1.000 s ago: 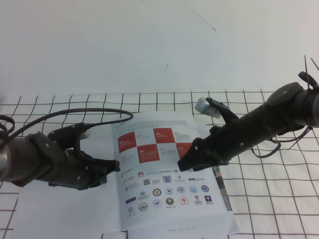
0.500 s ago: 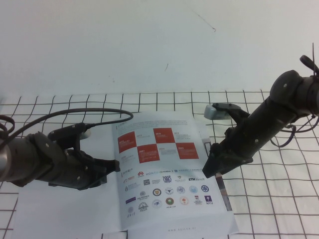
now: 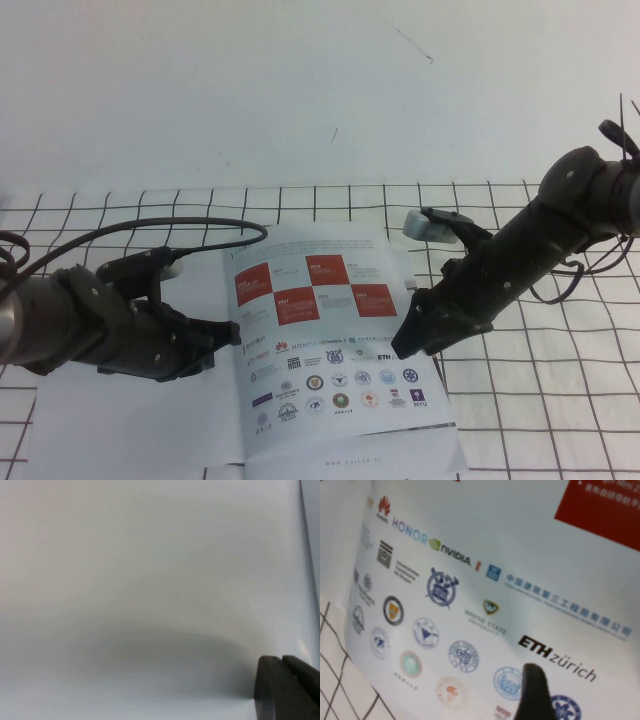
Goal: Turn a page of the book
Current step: Open the closed book
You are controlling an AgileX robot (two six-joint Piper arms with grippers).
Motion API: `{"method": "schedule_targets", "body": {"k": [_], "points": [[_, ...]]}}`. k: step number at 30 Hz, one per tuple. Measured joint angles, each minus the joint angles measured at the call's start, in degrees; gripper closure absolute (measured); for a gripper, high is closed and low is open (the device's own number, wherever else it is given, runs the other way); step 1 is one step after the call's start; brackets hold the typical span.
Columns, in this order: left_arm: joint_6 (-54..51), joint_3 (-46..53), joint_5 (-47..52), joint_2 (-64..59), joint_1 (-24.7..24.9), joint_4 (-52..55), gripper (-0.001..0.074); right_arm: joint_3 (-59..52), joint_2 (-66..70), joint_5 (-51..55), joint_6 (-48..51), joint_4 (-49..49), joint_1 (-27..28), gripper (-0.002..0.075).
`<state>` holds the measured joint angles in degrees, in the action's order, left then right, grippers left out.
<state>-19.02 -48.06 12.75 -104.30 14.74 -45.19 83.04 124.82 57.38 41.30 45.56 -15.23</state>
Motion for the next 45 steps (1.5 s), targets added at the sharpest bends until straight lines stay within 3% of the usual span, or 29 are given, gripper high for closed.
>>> {"method": "schedule_targets", "body": {"k": [32,45], "points": [[-1.11,0.0,0.13,0.0,0.0,0.0,0.0738,1.74,0.58,-2.74,0.62,-1.72,-0.92,0.0277],[-1.38,0.0,0.13,0.0,0.0,0.0,0.0737,1.74,1.2,-2.52,3.01,3.35,-1.76,0.0277]]}}
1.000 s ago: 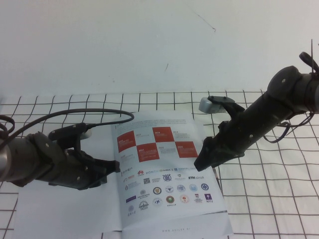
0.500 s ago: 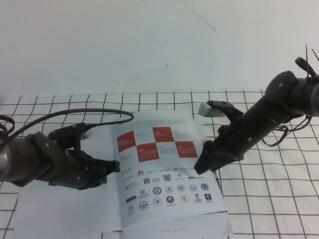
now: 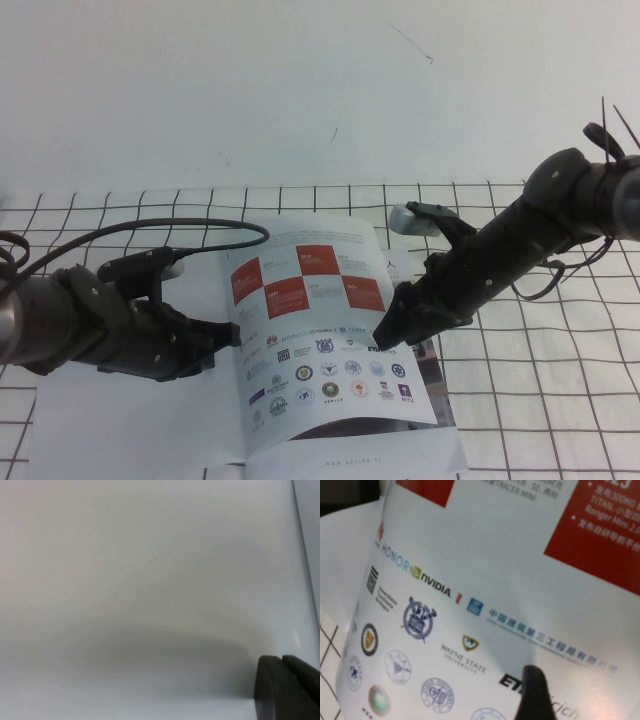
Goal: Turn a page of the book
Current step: Open the closed book
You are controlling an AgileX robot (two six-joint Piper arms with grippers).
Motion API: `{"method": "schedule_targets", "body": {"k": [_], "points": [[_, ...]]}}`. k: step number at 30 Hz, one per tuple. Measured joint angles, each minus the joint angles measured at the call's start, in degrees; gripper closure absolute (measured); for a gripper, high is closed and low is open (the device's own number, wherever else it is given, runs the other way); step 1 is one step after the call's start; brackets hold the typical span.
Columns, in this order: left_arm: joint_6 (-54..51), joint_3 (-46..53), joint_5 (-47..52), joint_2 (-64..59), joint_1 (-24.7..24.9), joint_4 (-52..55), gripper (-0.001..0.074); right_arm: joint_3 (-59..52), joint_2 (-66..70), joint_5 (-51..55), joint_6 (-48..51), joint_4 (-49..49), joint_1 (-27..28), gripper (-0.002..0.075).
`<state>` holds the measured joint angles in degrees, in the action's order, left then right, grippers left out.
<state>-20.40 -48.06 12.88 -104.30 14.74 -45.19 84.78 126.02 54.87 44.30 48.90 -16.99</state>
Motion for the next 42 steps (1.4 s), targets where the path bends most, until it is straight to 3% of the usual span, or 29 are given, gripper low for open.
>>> {"method": "schedule_targets", "body": {"k": [42], "points": [[0.08,0.0,0.0,0.0,0.0,-0.1,0.0738,-0.1,0.55,11.77,14.76,32.8,-0.57,0.0277]]}}
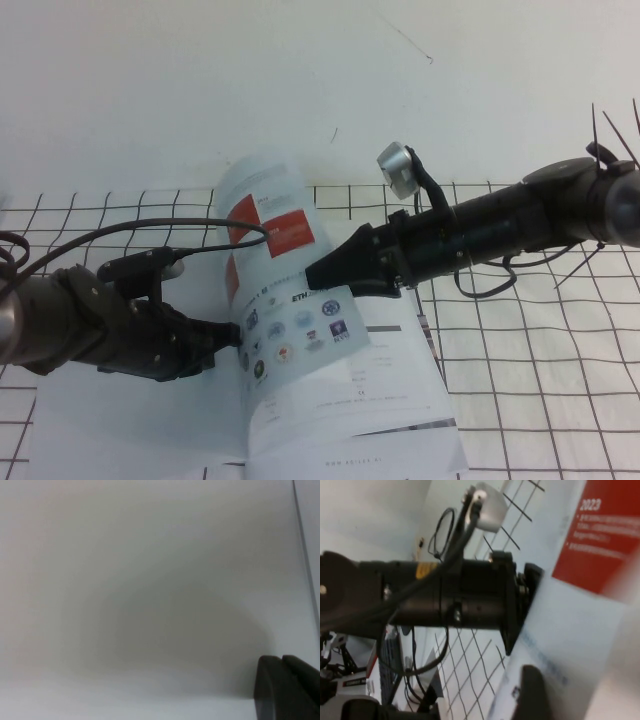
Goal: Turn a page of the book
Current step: Open the closed book
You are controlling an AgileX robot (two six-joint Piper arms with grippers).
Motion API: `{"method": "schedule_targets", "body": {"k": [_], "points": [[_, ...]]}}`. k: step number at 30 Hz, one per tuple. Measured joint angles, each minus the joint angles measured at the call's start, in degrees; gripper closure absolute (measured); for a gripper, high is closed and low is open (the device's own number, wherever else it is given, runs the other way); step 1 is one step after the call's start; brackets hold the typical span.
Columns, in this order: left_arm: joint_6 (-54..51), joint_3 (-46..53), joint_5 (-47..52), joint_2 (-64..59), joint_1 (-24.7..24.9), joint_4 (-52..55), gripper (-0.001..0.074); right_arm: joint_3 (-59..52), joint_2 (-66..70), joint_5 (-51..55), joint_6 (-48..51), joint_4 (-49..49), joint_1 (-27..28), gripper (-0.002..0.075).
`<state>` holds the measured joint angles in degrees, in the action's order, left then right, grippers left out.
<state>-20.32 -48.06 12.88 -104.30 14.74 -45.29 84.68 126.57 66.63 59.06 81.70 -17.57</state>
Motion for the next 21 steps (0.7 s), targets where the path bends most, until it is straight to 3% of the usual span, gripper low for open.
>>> {"method": "schedule_targets", "body": {"k": [21], "points": [[-0.87,0.0,0.03,0.0,0.0,0.0,0.0738,0.0,0.0,0.0,1.87,8.96,-0.35,0.0277]]}}
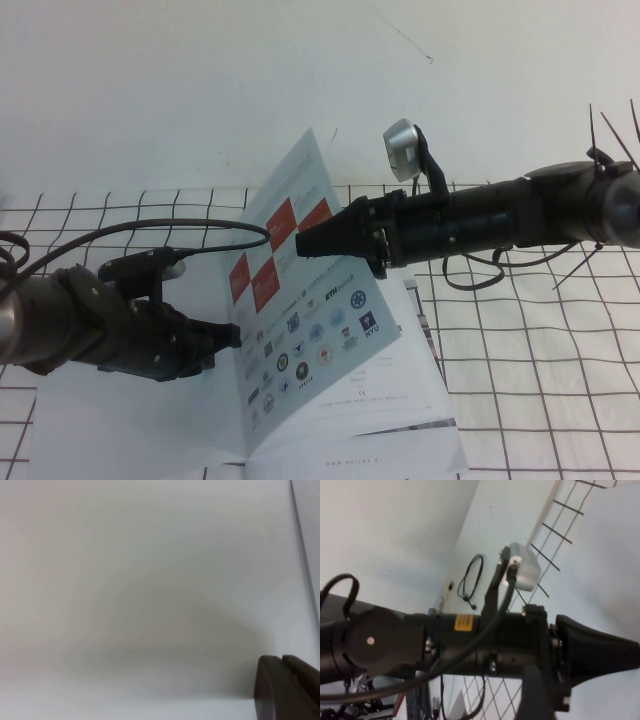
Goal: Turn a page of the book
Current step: Open the closed book
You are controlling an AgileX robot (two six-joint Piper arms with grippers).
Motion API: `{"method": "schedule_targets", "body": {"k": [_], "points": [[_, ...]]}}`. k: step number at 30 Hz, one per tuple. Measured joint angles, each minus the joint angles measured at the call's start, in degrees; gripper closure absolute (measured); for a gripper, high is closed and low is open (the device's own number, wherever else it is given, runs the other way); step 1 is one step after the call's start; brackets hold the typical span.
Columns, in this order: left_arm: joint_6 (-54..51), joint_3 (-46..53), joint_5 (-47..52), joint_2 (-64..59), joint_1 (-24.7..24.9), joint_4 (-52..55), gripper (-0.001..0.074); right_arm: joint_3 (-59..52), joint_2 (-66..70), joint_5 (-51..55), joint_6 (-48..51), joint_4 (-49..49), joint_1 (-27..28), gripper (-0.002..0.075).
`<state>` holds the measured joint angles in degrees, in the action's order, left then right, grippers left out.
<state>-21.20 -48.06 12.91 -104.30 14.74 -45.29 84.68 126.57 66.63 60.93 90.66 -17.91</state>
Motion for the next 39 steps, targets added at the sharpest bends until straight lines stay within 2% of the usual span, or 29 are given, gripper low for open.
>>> {"method": "schedule_targets", "body": {"k": [7,17,25,39], "points": [[0.0,-0.09,0.2,-0.12,0.0,0.0,0.0738,0.0,0.0,0.0,0.11,4.82,-2.32,0.0277],[-0.62,-0.09,0.32,-0.12,0.0,0.0,0.0738,-0.11,-2.11,-0.4,3.56,5.33,-4.94,0.0277],[-1.27,-0.09,0.32,-0.12,0.0,0.0,0.0738,-0.11,-3.57,-0.28,5.47,5.33,-5.05,0.0356],[-1.61,-0.09,0.41,-0.12,0.0,0.0,0.0738,-0.11,-5.69,0.27,6.43,5.33,-5.37,0.0368]]}}
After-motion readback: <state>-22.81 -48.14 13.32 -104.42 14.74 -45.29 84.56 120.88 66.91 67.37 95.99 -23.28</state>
